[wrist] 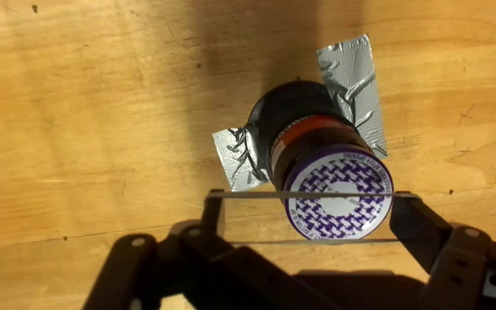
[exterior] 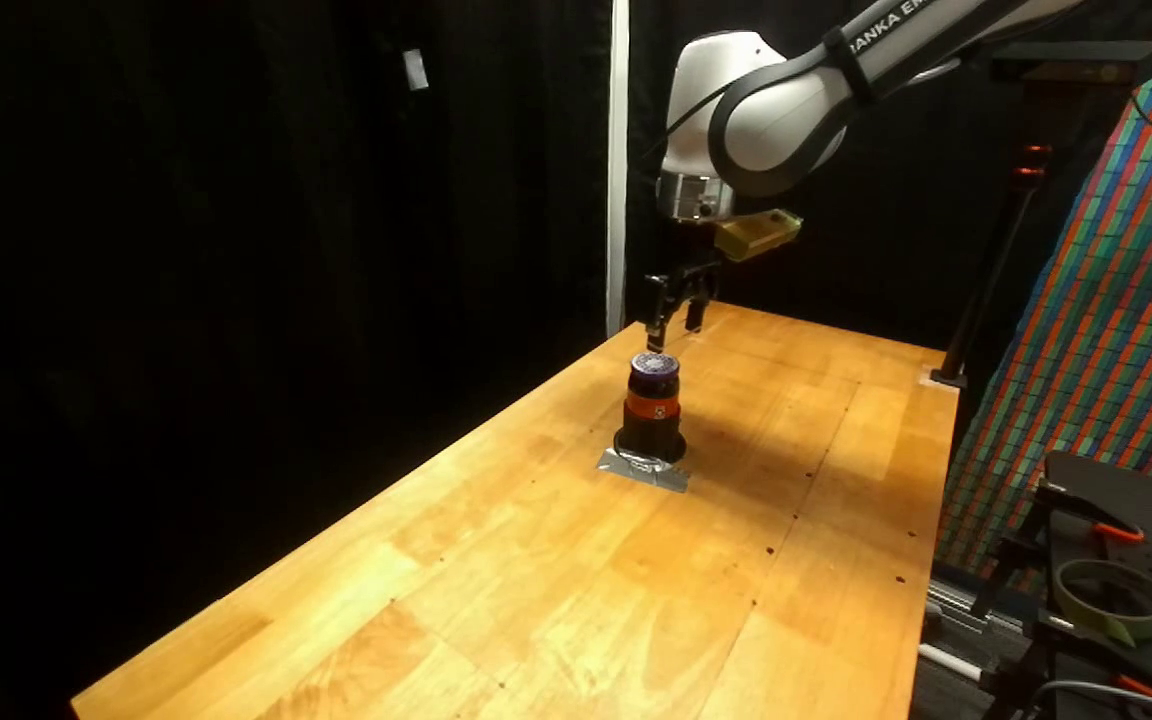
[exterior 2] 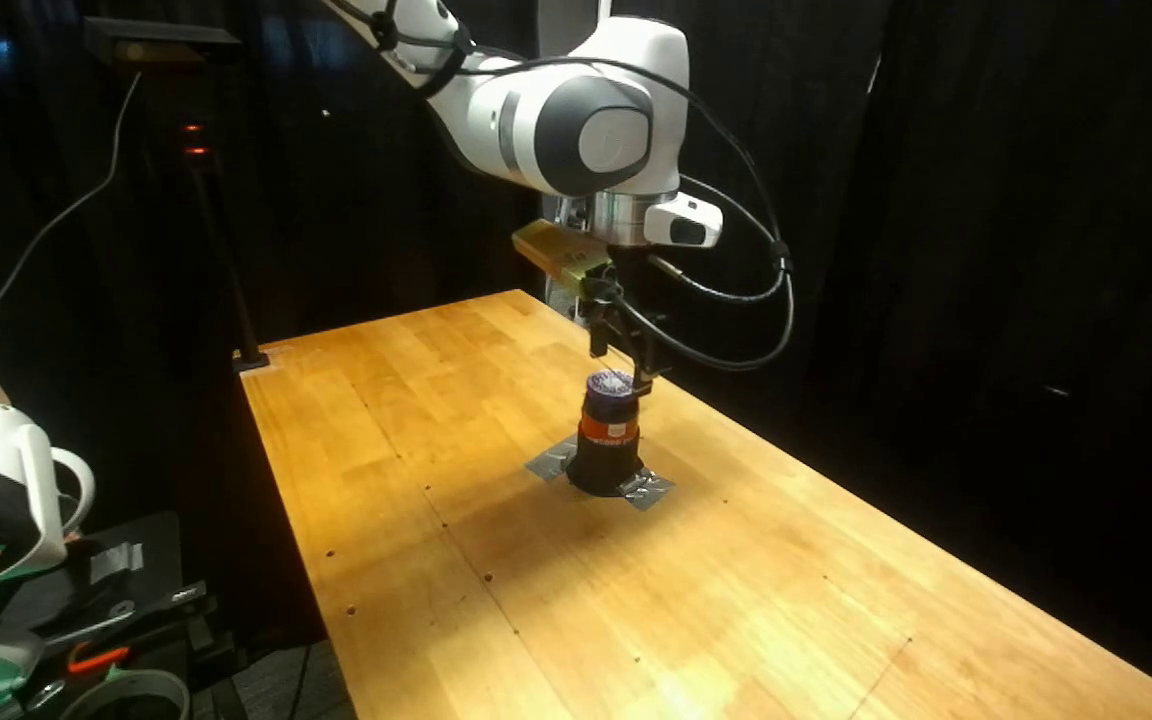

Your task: Put the rubber band around the cup

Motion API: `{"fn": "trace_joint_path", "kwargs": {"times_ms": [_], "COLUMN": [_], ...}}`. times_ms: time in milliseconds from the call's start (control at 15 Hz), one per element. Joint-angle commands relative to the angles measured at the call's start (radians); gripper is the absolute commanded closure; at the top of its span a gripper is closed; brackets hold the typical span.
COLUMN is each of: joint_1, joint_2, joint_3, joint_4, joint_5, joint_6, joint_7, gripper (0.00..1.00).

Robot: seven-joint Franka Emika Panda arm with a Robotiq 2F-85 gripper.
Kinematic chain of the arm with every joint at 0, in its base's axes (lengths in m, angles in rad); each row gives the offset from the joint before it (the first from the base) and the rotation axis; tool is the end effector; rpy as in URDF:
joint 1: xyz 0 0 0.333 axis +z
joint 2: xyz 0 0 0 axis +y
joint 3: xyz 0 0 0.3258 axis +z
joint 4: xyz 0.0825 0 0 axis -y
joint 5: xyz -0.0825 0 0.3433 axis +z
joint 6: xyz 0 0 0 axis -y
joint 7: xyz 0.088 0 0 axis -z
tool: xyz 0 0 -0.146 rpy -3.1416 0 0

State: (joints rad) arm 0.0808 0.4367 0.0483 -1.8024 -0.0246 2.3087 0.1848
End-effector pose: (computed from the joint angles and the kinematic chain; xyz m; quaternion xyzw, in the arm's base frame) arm 0.6263 0.0778 0.3061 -0.9991 0.0225 -0.0345 0.0062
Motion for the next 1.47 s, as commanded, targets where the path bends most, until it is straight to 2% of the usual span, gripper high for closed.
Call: {"fn": "trace_joint_path", "kwargs": {"times_ms": [0,867,1133,1400], "joint_1": [0.019,0.041,0.029,0.025], "joint_2": [0.073,0.224,0.229,0.182], "joint_3": [-0.009,-0.019,-0.010,-0.013], "joint_4": [0.100,0.255,0.266,0.234], "joint_5": [-0.001,-0.005,0.001,-0.006], "joint_6": [-0.003,-0.035,-0.140,-0.234], "joint_7": [0.000,-0.009,-0.054,-0.086], "gripper": [0.00,0.00,0.00,0.00]}}
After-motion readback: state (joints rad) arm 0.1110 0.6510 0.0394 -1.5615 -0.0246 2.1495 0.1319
